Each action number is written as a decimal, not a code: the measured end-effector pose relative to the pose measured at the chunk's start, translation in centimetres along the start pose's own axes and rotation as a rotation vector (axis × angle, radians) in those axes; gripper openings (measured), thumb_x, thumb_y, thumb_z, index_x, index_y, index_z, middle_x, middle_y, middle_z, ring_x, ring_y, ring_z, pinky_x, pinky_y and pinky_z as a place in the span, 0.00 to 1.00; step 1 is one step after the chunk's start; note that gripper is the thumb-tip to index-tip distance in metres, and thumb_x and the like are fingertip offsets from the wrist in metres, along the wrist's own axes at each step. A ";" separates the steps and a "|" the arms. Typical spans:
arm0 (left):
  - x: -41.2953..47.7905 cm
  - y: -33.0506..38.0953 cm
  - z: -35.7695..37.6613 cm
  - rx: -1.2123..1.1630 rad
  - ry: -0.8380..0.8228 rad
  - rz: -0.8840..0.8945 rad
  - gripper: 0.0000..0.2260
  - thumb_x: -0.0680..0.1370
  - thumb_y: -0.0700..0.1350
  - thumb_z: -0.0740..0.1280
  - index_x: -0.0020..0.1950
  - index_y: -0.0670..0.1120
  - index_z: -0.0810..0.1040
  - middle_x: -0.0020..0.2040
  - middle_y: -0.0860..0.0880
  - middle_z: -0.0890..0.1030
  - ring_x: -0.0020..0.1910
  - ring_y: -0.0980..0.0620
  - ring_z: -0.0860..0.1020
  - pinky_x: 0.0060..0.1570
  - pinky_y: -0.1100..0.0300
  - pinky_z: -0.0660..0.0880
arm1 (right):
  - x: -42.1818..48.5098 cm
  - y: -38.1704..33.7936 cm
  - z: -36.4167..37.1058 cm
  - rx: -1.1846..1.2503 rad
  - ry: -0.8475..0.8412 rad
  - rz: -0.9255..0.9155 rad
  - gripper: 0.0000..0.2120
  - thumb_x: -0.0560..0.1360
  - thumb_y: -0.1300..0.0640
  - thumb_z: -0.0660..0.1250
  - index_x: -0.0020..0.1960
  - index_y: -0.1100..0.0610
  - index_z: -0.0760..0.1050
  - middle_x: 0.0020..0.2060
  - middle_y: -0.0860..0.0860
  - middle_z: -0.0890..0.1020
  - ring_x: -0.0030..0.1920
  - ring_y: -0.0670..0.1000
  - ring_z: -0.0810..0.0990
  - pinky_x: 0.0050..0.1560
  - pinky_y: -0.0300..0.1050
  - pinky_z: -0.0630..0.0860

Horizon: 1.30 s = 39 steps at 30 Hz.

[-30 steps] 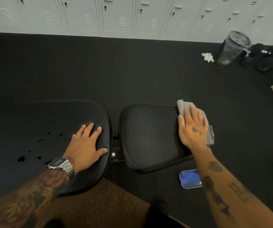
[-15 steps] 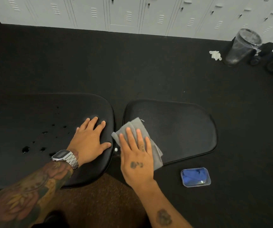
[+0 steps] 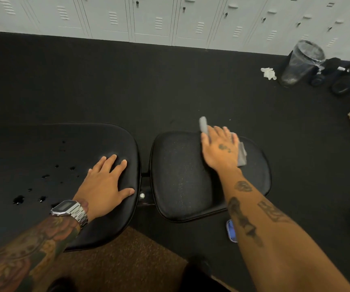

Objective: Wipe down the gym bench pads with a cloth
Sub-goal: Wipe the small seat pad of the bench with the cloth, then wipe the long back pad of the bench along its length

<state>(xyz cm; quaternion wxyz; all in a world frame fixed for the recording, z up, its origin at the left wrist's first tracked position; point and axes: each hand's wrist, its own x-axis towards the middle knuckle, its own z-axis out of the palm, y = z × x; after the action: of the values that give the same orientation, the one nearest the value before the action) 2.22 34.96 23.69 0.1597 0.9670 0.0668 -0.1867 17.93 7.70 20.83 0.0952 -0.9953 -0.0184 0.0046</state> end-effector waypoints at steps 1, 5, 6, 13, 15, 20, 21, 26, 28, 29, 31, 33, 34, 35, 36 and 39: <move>0.0 0.0 0.0 -0.003 -0.003 0.000 0.37 0.75 0.63 0.62 0.79 0.52 0.51 0.80 0.47 0.48 0.78 0.44 0.44 0.75 0.44 0.52 | -0.5 1.7 -0.4 0.033 0.052 0.022 0.21 0.84 0.47 0.51 0.74 0.51 0.68 0.72 0.49 0.71 0.76 0.54 0.61 0.75 0.55 0.51; -0.2 0.1 -0.4 0.008 -0.016 -0.002 0.37 0.75 0.64 0.62 0.79 0.52 0.51 0.80 0.48 0.49 0.78 0.45 0.45 0.75 0.44 0.54 | -4.8 6.5 -1.8 0.267 0.231 0.098 0.19 0.84 0.56 0.55 0.73 0.55 0.70 0.72 0.52 0.72 0.75 0.54 0.66 0.76 0.54 0.59; -0.3 0.1 -0.7 0.007 -0.021 -0.004 0.37 0.75 0.64 0.63 0.79 0.52 0.51 0.80 0.48 0.49 0.78 0.45 0.46 0.74 0.44 0.56 | -6.4 7.0 -2.0 0.327 0.235 0.134 0.18 0.84 0.58 0.56 0.73 0.56 0.70 0.73 0.53 0.72 0.75 0.54 0.66 0.77 0.52 0.58; -3.5 -1.0 -2.8 -0.157 0.054 0.012 0.32 0.75 0.59 0.66 0.76 0.50 0.62 0.78 0.51 0.57 0.77 0.49 0.54 0.71 0.53 0.60 | -18.1 0.7 -2.7 0.651 0.012 -0.098 0.18 0.82 0.59 0.61 0.71 0.52 0.74 0.68 0.44 0.76 0.70 0.40 0.71 0.73 0.44 0.66; -5.8 -2.7 -3.0 -0.201 0.092 -0.013 0.30 0.75 0.59 0.66 0.75 0.51 0.64 0.78 0.52 0.58 0.76 0.50 0.56 0.71 0.54 0.59 | -20.5 -4.0 -2.9 0.765 -0.076 -0.209 0.18 0.82 0.61 0.61 0.70 0.50 0.73 0.68 0.40 0.75 0.69 0.35 0.71 0.71 0.35 0.65; -11.9 -9.6 -3.3 -0.234 0.125 -0.152 0.28 0.76 0.59 0.65 0.74 0.53 0.66 0.77 0.53 0.60 0.75 0.50 0.58 0.71 0.54 0.61 | -23.2 -13.1 -1.6 0.879 -0.259 -0.209 0.17 0.84 0.58 0.59 0.70 0.45 0.70 0.63 0.31 0.71 0.65 0.25 0.67 0.69 0.27 0.63; -12.9 -11.2 -3.4 -0.237 0.128 -0.186 0.28 0.76 0.59 0.65 0.73 0.53 0.66 0.77 0.52 0.61 0.75 0.50 0.59 0.70 0.54 0.62 | -23.3 -14.4 -1.5 0.883 -0.263 -0.206 0.17 0.84 0.58 0.58 0.72 0.48 0.70 0.64 0.32 0.71 0.65 0.24 0.66 0.68 0.25 0.61; -16.3 -17.8 -3.6 -0.270 0.125 -0.303 0.27 0.75 0.58 0.67 0.73 0.53 0.67 0.75 0.50 0.63 0.74 0.47 0.61 0.70 0.49 0.64 | -23.8 -20.1 -0.3 0.831 -0.263 -0.373 0.20 0.84 0.55 0.56 0.76 0.54 0.67 0.74 0.45 0.69 0.75 0.39 0.64 0.76 0.41 0.60; -16.8 -19.8 -3.7 -0.259 0.144 -0.309 0.27 0.75 0.57 0.67 0.73 0.52 0.67 0.75 0.49 0.63 0.74 0.46 0.61 0.70 0.49 0.64 | -23.9 -22.0 1.3 0.733 -0.235 -0.468 0.20 0.85 0.53 0.54 0.76 0.55 0.67 0.76 0.48 0.66 0.76 0.43 0.62 0.77 0.46 0.59; -16.9 -20.6 -3.7 -0.248 0.153 -0.310 0.28 0.75 0.57 0.68 0.73 0.52 0.67 0.75 0.48 0.63 0.74 0.45 0.61 0.70 0.49 0.64 | -23.9 -22.9 2.4 0.659 -0.206 -0.527 0.20 0.85 0.53 0.53 0.76 0.56 0.67 0.76 0.48 0.65 0.77 0.45 0.61 0.77 0.48 0.59; -16.9 -22.4 -3.7 -0.218 0.158 -0.312 0.28 0.75 0.56 0.68 0.73 0.52 0.67 0.75 0.48 0.63 0.74 0.45 0.60 0.71 0.48 0.63 | -24.5 -24.3 4.6 0.468 -0.168 -0.606 0.21 0.84 0.53 0.52 0.75 0.56 0.67 0.76 0.48 0.63 0.78 0.51 0.61 0.77 0.52 0.59; -16.7 -24.0 -3.6 -0.182 0.147 -0.326 0.29 0.74 0.57 0.69 0.73 0.51 0.67 0.75 0.47 0.63 0.75 0.45 0.58 0.71 0.47 0.63 | -25.7 -25.0 6.3 0.257 -0.159 -0.610 0.23 0.84 0.50 0.50 0.76 0.54 0.67 0.76 0.49 0.62 0.78 0.56 0.61 0.77 0.54 0.57; -16.6 -24.7 -3.6 -0.174 0.146 -0.338 0.30 0.73 0.57 0.70 0.73 0.51 0.67 0.75 0.47 0.63 0.75 0.44 0.58 0.71 0.47 0.63 | -26.3 -25.0 6.8 0.183 -0.152 -0.594 0.24 0.84 0.48 0.49 0.76 0.52 0.66 0.77 0.50 0.62 0.78 0.56 0.60 0.76 0.54 0.55; -16.5 -25.4 -3.5 -0.175 0.150 -0.350 0.31 0.72 0.57 0.71 0.73 0.51 0.67 0.74 0.46 0.64 0.74 0.43 0.59 0.71 0.47 0.63 | -26.6 -24.6 7.1 0.139 -0.144 -0.559 0.24 0.84 0.46 0.48 0.77 0.51 0.64 0.78 0.51 0.62 0.78 0.55 0.59 0.76 0.54 0.54; -16.3 -26.0 -3.6 -0.180 0.156 -0.365 0.32 0.71 0.58 0.72 0.73 0.51 0.68 0.73 0.45 0.64 0.73 0.43 0.60 0.70 0.47 0.64 | -26.3 -23.9 7.1 0.117 -0.129 -0.501 0.25 0.84 0.45 0.48 0.78 0.51 0.62 0.78 0.51 0.62 0.79 0.55 0.58 0.77 0.54 0.53; -15.8 -27.6 -3.9 -0.218 0.151 -0.408 0.36 0.67 0.61 0.74 0.72 0.51 0.68 0.72 0.45 0.64 0.71 0.41 0.61 0.69 0.46 0.64 | -22.9 -21.2 6.8 0.086 -0.092 -0.281 0.29 0.82 0.41 0.46 0.80 0.51 0.58 0.79 0.51 0.58 0.79 0.55 0.55 0.78 0.55 0.52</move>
<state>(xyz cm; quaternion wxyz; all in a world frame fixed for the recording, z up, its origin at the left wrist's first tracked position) -16.21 61.11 25.38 0.2166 0.9218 0.2924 -0.1339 -5.77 28.90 18.34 0.1368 -0.9766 -0.1614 0.0375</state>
